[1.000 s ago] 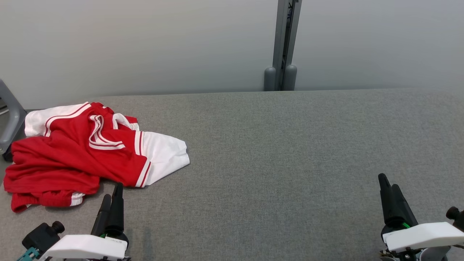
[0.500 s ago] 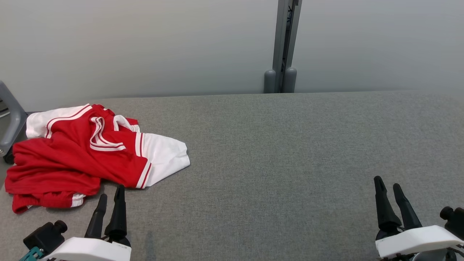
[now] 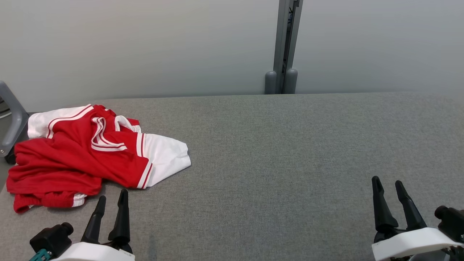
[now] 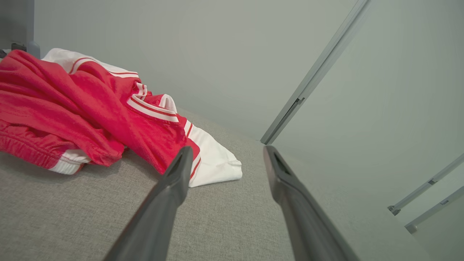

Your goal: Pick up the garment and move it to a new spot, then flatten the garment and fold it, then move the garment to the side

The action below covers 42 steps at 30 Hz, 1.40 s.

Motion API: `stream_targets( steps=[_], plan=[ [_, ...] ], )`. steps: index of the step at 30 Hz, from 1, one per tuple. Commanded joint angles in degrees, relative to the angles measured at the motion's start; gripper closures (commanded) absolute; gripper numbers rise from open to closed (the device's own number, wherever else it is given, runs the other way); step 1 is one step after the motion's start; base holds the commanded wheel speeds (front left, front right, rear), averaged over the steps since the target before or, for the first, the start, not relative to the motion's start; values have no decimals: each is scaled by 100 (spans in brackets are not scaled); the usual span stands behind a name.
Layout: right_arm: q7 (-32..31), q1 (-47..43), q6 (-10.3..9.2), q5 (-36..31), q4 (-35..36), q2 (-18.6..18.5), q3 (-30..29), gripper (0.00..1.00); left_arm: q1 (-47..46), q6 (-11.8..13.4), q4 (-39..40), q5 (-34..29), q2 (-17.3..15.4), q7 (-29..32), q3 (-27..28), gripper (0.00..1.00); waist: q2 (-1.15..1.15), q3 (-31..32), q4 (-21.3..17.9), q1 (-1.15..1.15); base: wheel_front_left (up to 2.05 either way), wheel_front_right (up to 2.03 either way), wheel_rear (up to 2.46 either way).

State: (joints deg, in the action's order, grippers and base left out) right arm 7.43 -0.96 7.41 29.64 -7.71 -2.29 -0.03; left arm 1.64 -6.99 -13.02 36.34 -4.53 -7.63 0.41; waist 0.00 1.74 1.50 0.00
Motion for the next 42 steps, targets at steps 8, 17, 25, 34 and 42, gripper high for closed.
stream_targets(
  steps=[8,17,25,34,42],
  plan=[
    [178,0,10,-594,127,-60,7,0,38,-40,111,-649,-65,-154,-6,0,0,12,10,0,0,0,0],
    [315,16,11,-1183,175,-65,46,0,103,-51,141,-1237,-75,-295,8,0,0,20,-3,0,0,0,0],
    [420,14,11,-1602,157,-68,-62,0,130,-47,72,-1680,-106,-397,55,0,0,16,2,0,0,0,0],
    [517,-50,12,-1983,153,-71,-139,0,206,-7,-48,-2096,-103,-496,153,0,0,39,16,0,0,0,0],
    [612,-99,12,-2333,115,-75,-198,0,232,-8,-103,-2426,-67,-582,262,0,0,58,29,0,0,0,0]
  ],
)
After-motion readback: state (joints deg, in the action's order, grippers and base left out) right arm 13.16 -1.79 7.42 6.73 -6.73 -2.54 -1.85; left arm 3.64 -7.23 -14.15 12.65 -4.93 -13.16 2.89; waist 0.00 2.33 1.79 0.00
